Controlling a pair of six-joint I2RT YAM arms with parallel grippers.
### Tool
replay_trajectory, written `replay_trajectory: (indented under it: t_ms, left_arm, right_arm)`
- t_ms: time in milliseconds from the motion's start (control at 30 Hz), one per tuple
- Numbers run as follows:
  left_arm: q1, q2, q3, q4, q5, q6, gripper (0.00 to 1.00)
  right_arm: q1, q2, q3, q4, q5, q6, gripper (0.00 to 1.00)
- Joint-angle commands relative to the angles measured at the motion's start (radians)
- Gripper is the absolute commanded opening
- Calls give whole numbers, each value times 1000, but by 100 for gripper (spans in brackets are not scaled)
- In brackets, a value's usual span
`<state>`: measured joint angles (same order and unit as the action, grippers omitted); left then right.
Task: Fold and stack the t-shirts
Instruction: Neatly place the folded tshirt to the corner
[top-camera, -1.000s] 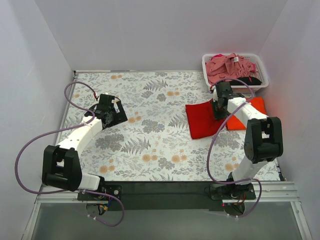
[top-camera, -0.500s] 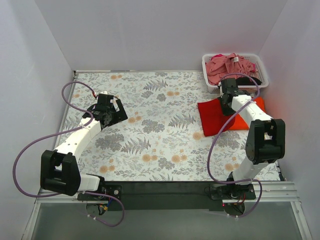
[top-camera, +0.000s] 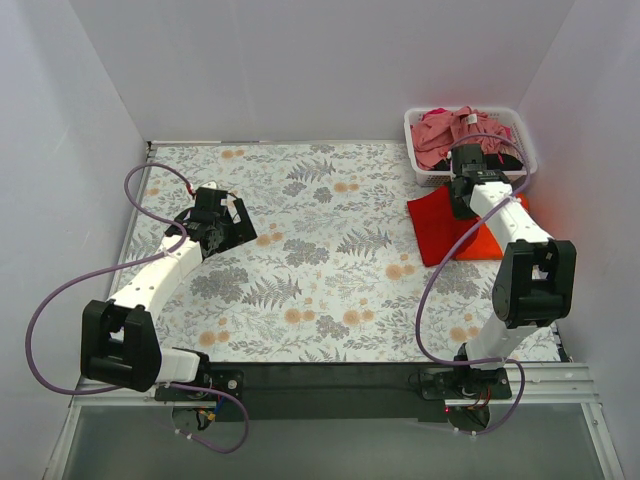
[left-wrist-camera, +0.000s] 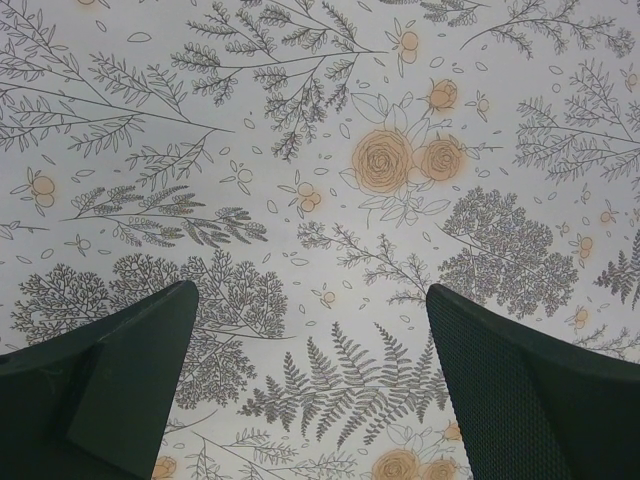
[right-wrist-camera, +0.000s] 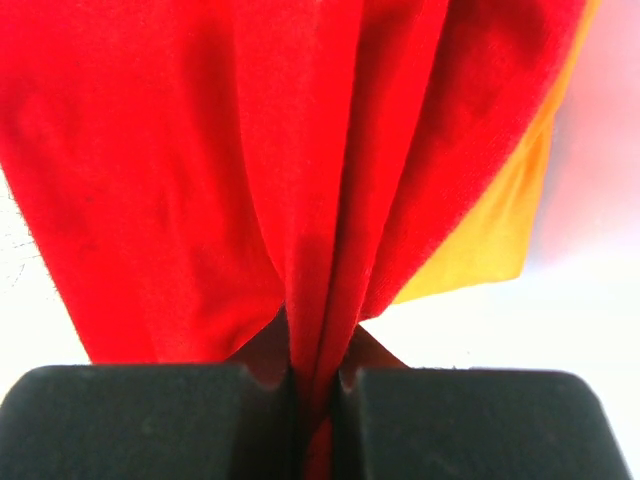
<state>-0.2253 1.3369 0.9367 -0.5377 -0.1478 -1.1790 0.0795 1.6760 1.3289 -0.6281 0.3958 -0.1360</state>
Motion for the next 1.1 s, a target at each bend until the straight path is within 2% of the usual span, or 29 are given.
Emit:
replay_trajectory:
  t_ms: [0, 367, 633, 900, 1067]
  left_arm:
    - [3, -30, 5, 15, 11, 7, 98]
    - [3, -33, 2, 16, 17, 10, 98]
    - [3, -35, 2, 16, 22, 12, 98]
    - [3, -31, -1, 18, 22, 12, 98]
    - [3, -31, -3, 19, 25, 12, 98]
  right_arm:
    - [-1, -53, 75, -12, 29, 9, 1]
    - [-14, -52, 176, -84, 46, 7, 1]
    - [-38, -52, 182, -110, 69, -1, 1]
    - [-70, -3, 181, -108, 115, 18, 1]
    - [-124, 44, 207, -101, 87, 36, 1]
